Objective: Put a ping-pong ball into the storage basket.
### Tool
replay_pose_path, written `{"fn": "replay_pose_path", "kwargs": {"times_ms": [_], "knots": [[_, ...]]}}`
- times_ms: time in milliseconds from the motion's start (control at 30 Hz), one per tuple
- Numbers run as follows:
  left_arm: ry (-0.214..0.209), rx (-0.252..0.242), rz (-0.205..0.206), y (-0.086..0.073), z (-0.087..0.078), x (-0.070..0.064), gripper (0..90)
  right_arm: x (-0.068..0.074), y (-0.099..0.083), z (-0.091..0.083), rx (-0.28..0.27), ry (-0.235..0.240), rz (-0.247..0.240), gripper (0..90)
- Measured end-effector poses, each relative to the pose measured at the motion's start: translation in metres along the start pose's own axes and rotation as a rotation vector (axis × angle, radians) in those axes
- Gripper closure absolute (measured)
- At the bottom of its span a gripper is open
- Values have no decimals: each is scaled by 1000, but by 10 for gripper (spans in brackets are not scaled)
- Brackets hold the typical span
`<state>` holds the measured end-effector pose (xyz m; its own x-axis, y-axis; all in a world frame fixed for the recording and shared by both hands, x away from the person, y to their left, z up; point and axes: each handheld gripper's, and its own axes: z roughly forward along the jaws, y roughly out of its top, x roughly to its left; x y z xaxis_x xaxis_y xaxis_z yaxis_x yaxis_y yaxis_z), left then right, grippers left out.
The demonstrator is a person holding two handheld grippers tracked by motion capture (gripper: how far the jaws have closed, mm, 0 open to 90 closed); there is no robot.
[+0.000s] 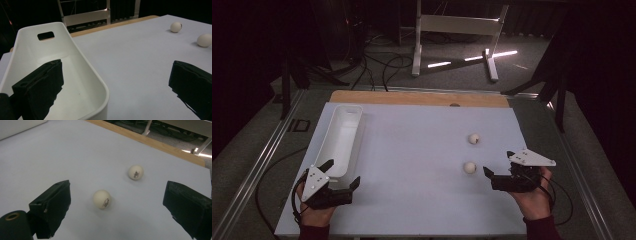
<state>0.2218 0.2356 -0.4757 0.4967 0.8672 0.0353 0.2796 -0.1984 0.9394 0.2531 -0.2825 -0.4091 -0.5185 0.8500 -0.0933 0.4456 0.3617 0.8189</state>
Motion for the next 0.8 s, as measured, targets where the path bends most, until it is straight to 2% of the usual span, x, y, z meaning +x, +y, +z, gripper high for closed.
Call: {"fn": "replay_pose_path", "kwargs": {"times_ms": [100, 267, 400, 800], "knots": [[-1, 0, 0, 0, 0, 0, 1, -3, 4, 1, -7, 11, 4, 74], [-4, 6, 1, 0, 1, -1, 1, -7, 10, 3, 4, -5, 16, 74], [-4, 8, 4, -1, 1, -1, 1, -10, 13, 6, 2, 4, 24, 74], [-5, 11, 7, -1, 1, -1, 2, -14, 28, 14, 4, 13, 16, 74]]}}
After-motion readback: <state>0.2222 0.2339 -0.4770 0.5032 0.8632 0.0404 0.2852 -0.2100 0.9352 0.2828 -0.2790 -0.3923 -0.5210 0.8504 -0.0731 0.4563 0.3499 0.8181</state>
